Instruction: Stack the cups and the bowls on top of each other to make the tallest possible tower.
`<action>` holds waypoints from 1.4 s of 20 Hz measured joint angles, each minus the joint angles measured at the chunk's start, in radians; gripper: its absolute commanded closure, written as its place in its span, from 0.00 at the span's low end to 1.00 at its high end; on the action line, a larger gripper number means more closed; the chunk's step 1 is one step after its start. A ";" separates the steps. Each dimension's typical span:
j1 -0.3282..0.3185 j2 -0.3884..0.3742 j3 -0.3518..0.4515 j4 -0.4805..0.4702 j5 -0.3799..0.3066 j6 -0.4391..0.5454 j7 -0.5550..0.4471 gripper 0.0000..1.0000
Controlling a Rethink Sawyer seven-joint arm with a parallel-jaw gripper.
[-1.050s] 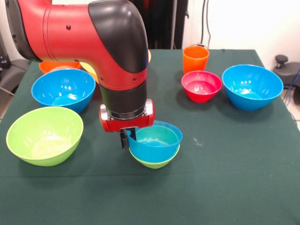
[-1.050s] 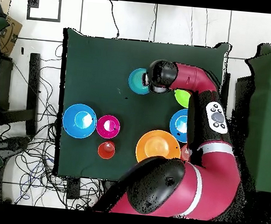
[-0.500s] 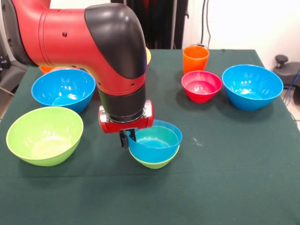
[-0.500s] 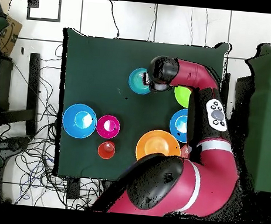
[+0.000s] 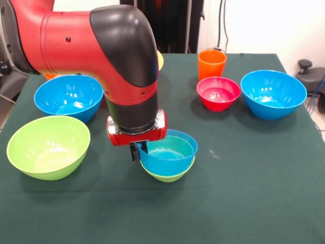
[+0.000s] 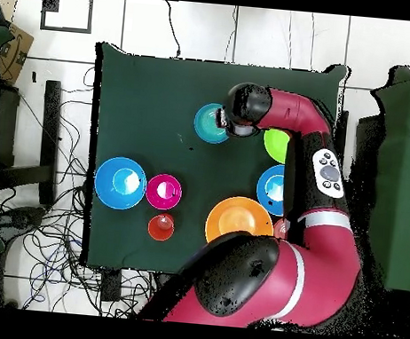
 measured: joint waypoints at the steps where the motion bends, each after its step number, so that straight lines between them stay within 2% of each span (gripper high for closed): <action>1: -0.002 0.000 0.002 0.000 0.000 0.000 0.000 1.00; 10: -0.018 0.006 0.019 0.000 0.000 0.003 0.000 1.00; 28: -0.049 0.026 0.064 -0.010 0.000 0.094 0.000 1.00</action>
